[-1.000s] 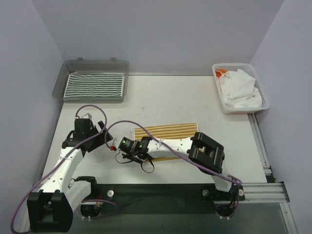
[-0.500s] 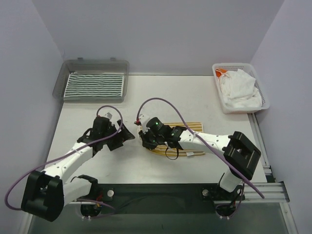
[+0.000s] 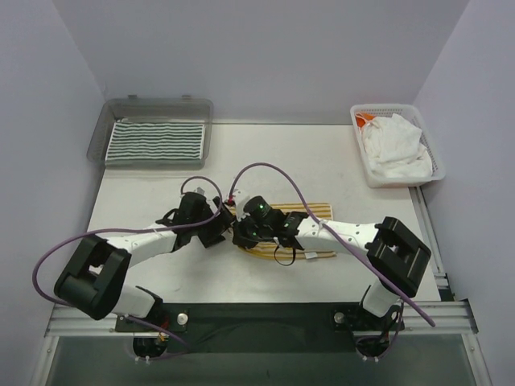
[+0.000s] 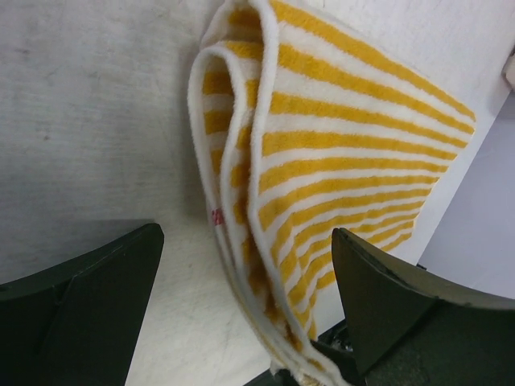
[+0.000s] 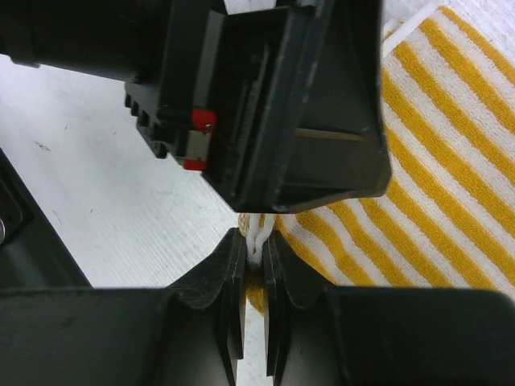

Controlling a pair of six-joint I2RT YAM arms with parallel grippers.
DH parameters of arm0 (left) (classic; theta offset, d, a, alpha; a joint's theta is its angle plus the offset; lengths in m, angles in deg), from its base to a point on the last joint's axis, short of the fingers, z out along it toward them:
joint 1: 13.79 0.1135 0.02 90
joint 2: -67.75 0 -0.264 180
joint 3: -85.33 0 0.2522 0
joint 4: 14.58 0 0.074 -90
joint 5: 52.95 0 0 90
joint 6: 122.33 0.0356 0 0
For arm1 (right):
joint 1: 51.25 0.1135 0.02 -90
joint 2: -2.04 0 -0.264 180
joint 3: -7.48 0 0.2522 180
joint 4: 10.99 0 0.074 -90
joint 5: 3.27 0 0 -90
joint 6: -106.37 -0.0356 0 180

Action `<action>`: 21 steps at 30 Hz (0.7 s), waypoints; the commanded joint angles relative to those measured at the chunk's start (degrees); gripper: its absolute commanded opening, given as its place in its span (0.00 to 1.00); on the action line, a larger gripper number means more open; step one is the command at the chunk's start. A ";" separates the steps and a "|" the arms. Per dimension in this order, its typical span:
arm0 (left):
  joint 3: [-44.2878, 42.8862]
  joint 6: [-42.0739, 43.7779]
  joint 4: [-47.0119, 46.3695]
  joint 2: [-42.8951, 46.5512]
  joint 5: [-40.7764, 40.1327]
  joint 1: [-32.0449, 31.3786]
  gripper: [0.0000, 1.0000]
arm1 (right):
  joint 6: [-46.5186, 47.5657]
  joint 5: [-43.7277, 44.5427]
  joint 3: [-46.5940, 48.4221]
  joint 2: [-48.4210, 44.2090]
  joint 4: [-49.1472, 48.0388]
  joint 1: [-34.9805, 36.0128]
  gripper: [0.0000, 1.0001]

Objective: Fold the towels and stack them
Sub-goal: Neatly place the folded towel into the bin

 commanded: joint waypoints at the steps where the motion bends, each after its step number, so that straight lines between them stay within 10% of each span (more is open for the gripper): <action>1: -1.57 -3.78 -6.36 -2.73 -3.19 -1.40 0.98 | -1.57 -0.51 -1.10 -2.35 -3.40 -0.32 0.00; 9: 0.19 -8.35 -11.46 -5.90 -3.81 -4.04 0.87 | -2.36 -0.16 -1.54 -2.09 -4.37 -0.41 0.00; 21: 2.66 -3.72 -12.52 -3.09 -7.86 -4.66 0.00 | -2.89 1.24 -2.33 -2.00 -4.89 -0.41 0.00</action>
